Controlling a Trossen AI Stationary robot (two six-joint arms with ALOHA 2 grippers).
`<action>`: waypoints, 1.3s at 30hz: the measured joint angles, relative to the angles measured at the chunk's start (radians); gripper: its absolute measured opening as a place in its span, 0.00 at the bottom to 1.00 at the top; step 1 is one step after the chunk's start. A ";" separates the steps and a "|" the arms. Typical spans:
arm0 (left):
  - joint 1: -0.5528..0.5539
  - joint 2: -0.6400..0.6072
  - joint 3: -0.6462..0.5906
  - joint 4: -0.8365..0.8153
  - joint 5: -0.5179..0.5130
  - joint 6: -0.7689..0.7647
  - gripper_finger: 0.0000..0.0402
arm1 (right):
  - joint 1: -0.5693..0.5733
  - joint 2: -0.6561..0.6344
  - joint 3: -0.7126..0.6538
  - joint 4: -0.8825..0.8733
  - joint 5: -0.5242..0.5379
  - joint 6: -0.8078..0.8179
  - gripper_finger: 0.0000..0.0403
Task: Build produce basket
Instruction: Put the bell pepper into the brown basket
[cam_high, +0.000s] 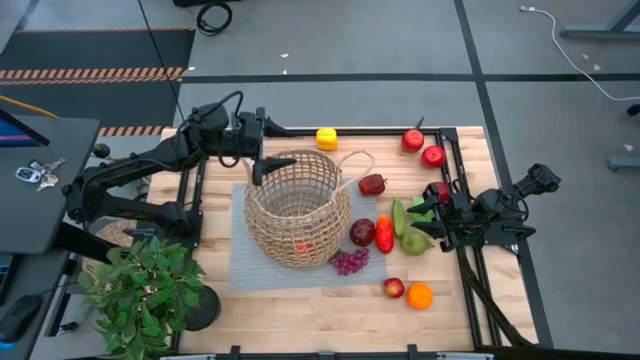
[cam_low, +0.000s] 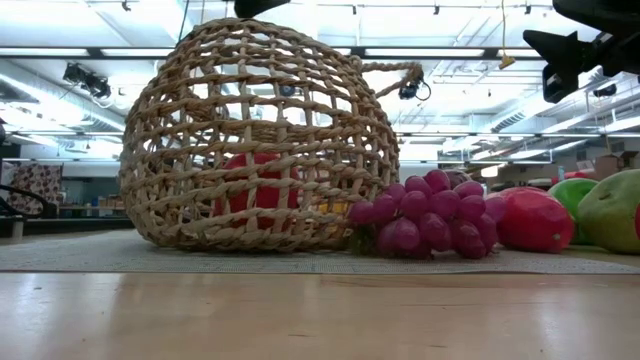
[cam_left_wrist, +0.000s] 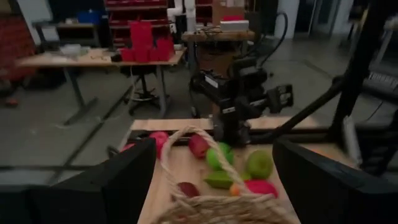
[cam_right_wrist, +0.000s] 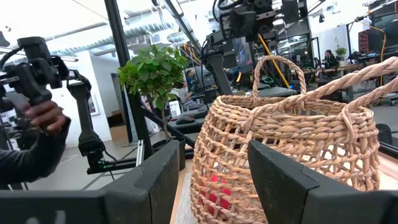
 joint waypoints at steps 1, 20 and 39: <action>-0.002 0.000 0.000 0.001 0.001 -0.043 0.82 | 0.000 0.000 0.000 0.000 0.000 0.000 0.49; 0.031 0.105 0.000 0.012 -0.241 -0.165 0.82 | 0.000 0.000 0.000 0.000 0.000 0.000 0.49; 0.337 0.697 0.599 -0.432 -0.176 0.014 0.81 | 0.000 0.000 0.000 0.000 0.000 0.000 0.49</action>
